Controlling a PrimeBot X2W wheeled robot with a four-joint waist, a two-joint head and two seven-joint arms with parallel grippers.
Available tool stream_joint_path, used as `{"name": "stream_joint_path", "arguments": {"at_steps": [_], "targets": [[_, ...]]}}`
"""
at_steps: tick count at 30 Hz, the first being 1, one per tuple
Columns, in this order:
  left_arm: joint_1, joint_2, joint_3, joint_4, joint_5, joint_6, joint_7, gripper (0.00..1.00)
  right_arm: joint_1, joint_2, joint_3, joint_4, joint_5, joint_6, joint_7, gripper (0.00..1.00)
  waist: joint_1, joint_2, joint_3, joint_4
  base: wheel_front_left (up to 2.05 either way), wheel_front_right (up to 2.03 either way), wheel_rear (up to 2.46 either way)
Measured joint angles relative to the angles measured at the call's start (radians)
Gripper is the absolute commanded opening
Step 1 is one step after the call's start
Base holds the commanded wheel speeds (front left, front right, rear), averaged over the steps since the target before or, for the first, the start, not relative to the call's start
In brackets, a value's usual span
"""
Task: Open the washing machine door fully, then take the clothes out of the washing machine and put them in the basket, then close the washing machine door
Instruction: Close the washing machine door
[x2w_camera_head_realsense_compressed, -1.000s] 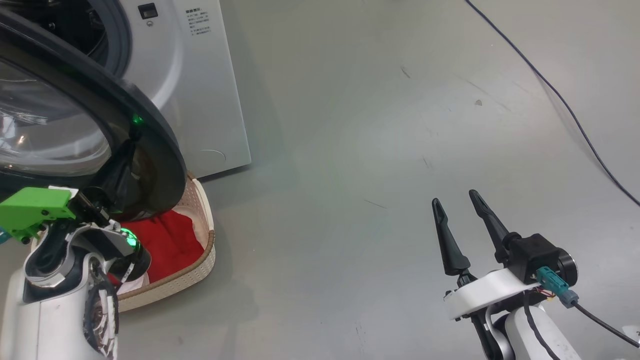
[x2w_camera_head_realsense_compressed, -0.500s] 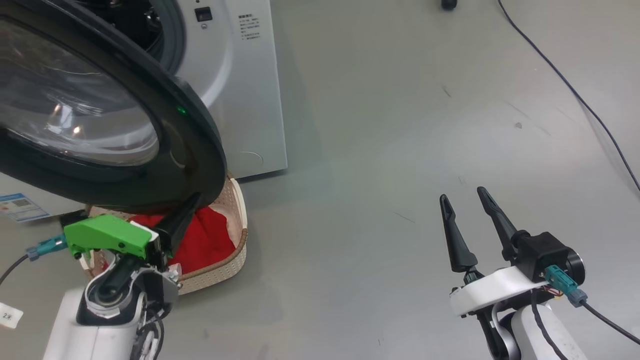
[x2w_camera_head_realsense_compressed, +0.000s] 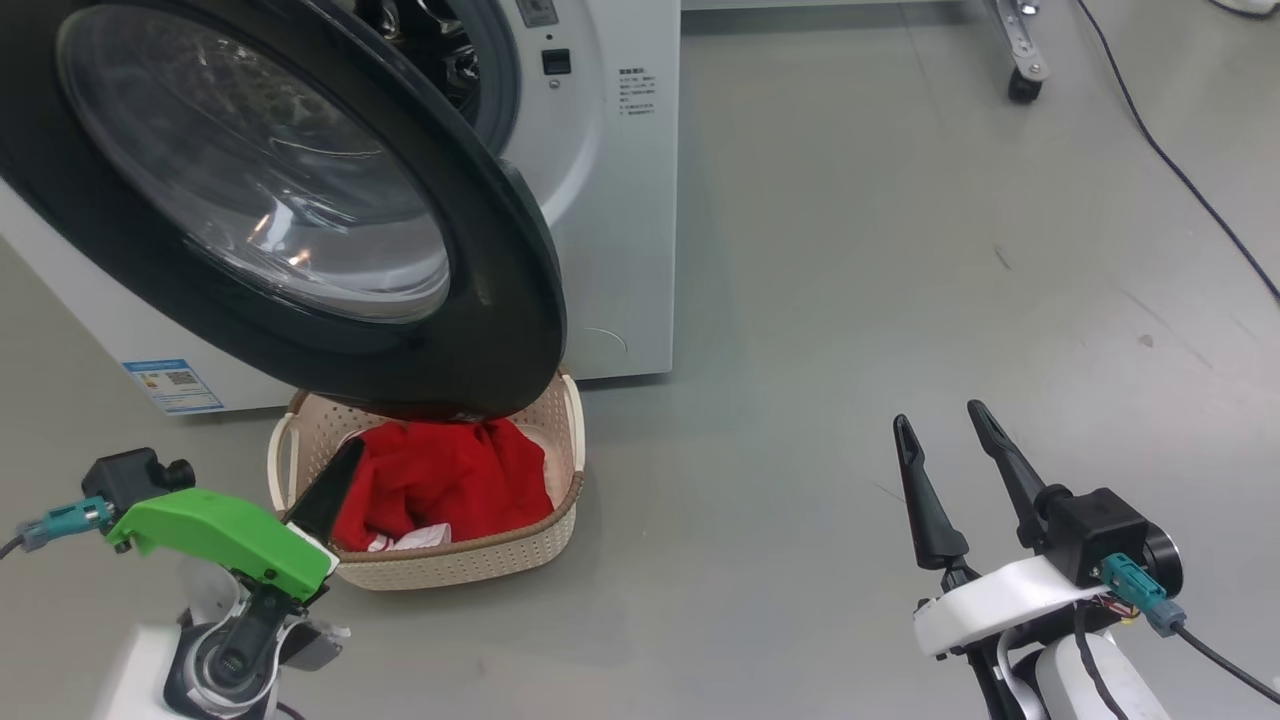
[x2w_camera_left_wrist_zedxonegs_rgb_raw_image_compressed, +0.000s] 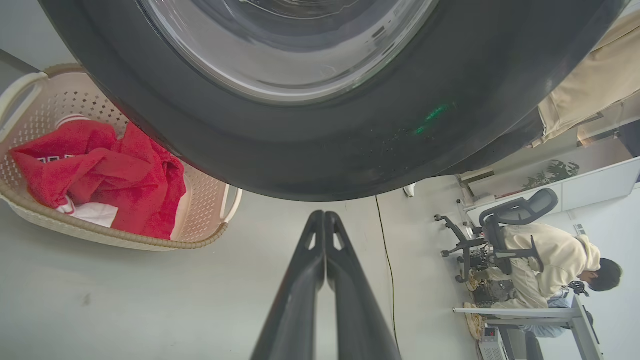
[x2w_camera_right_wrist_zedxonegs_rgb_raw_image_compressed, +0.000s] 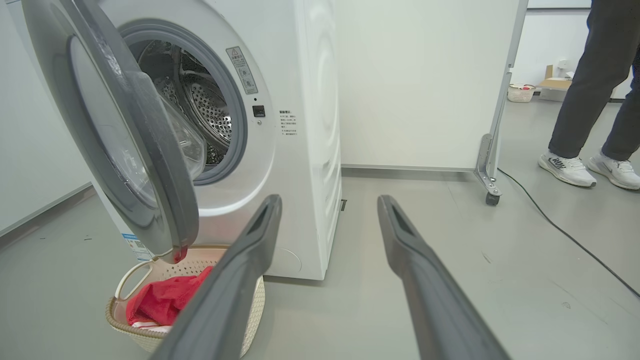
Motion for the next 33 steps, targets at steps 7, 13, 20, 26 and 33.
{"name": "stream_joint_path", "arguments": {"at_steps": [7, 13, 20, 26, 33], "targets": [[0.042, 0.084, -0.054, -0.041, 0.234, -0.015, -0.138, 0.0, 0.028, -0.004, -0.01, -0.007, -0.001, 0.0, 0.0, 1.0, 0.0, 0.0, -0.029, 0.067, 0.0, 0.0, 0.0], [0.088, 0.108, -0.063, -0.06, 0.355, -0.016, -0.272, 0.0, 0.029, -0.004, 0.001, -0.024, -0.007, 0.009, 0.0, 1.0, 0.0, 0.0, -0.04, 0.112, 0.0, 0.0, 0.0], [0.114, 0.113, -0.089, -0.073, 0.498, -0.021, -0.442, 0.0, 0.029, -0.008, -0.003, -0.033, -0.011, 0.009, 0.0, 1.0, 0.0, 0.0, -0.033, 0.148, 0.0, 0.0, 0.0], [0.117, 0.11, -0.097, -0.084, 0.581, -0.015, -0.55, 0.0, 0.031, -0.013, -0.005, -0.034, -0.012, 0.009, 0.0, 1.0, 0.0, -0.0001, -0.022, 0.171, 0.0, 0.0, 0.0], [0.145, 0.104, -0.091, -0.07, 0.639, 0.012, -0.558, 1.0, 0.031, -0.011, -0.002, -0.033, -0.018, 0.012, 0.0, 1.0, 0.0, 0.0, -0.019, 0.182, 0.0, 0.0, 0.0]]}}
